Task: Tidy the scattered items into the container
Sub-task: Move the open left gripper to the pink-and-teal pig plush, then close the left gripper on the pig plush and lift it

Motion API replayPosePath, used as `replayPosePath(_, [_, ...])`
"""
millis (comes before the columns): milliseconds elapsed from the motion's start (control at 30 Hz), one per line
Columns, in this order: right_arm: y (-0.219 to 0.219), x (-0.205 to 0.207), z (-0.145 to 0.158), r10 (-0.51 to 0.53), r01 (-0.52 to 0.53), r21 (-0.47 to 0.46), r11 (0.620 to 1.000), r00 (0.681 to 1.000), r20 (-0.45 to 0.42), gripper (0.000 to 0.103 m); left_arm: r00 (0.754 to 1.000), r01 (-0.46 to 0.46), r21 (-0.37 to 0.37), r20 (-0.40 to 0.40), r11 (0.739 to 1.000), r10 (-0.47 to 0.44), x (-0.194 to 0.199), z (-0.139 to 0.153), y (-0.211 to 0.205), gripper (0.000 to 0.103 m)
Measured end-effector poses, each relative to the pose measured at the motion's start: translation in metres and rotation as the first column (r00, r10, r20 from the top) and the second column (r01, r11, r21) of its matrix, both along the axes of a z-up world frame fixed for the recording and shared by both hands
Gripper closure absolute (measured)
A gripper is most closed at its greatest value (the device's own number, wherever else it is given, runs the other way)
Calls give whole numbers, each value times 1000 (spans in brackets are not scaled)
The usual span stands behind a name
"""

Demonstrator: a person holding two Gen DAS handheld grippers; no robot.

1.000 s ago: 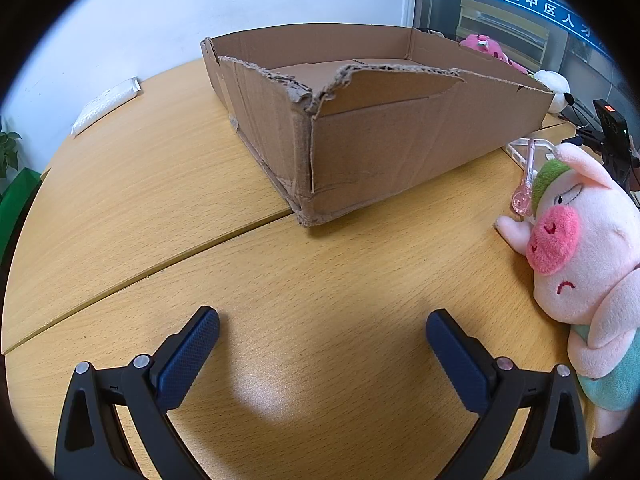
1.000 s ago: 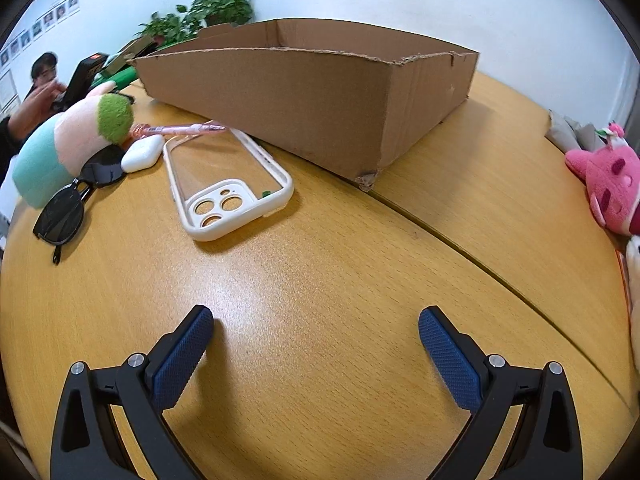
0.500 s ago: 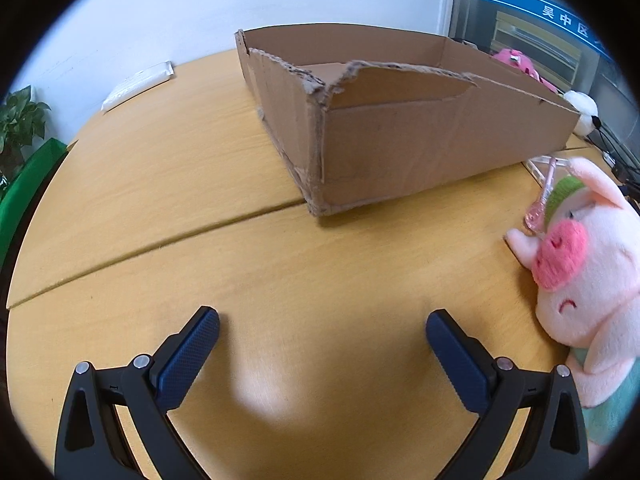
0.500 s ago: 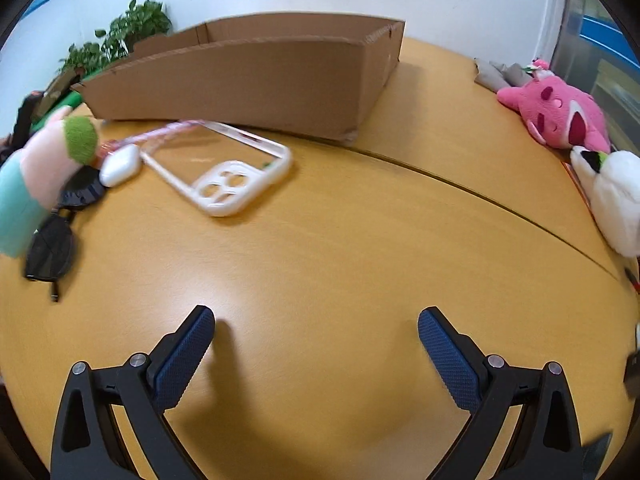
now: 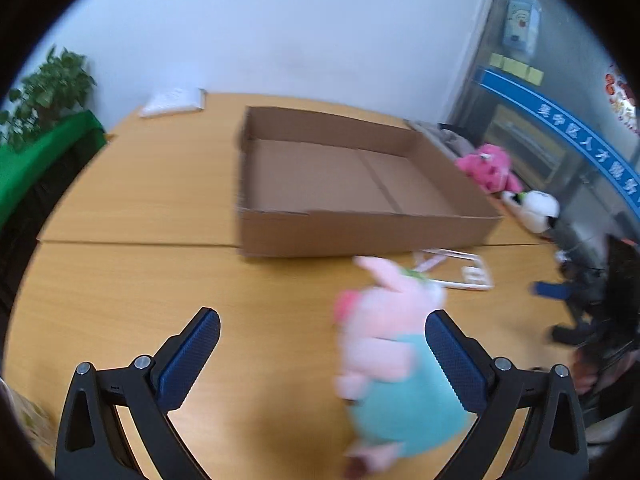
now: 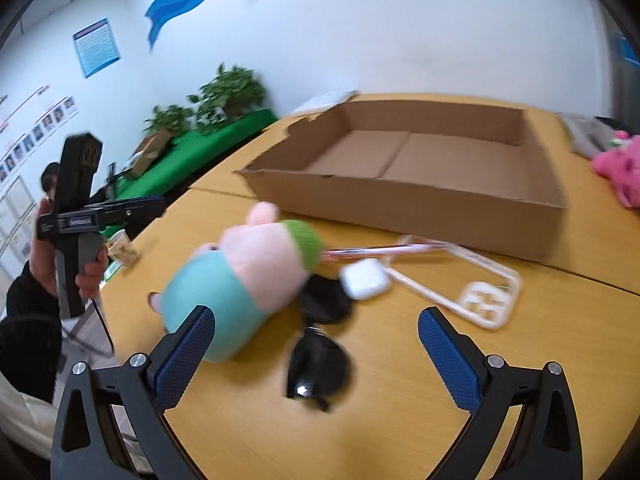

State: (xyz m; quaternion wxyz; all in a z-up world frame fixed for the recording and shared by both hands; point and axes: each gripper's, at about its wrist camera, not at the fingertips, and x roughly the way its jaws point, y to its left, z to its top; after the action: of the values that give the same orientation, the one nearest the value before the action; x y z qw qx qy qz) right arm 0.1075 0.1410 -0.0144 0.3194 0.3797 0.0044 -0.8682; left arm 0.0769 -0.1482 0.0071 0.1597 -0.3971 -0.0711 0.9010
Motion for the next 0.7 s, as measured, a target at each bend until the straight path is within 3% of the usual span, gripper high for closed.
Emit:
replayPosePath(100, [-9,-11,-12,-48,46,42,998,998,43,0,997,66,33,32,997,-67,4,-9,34,0])
replayPosePath(167, [-6,-16,-16,-55,56,-8,998,994,92,0,995,82,23,56,996,-84,2,-23,49,0])
replayPosePath(267, [-1,-17,-17,-65,75,-80,994,990,122,0,985,61,8,159,998,-61,-11,-50,60,1])
replayPosePath(400, [13,-29,-13,-94,145,-222,964,969,227,0,951,47,-8,308,999,-42,-18,-88,64,0])
replayPosePath(500, [12,-38,-9,-88,166,-275,947,957,275,0,957,57,-20,284,998,-49,-11,-90,69,0])
replayPosePath(700, [-28,-51,-10,-37,122,-254,959,949,313,0,966,29,-11,256,1000,-26,-1,-89,74,9])
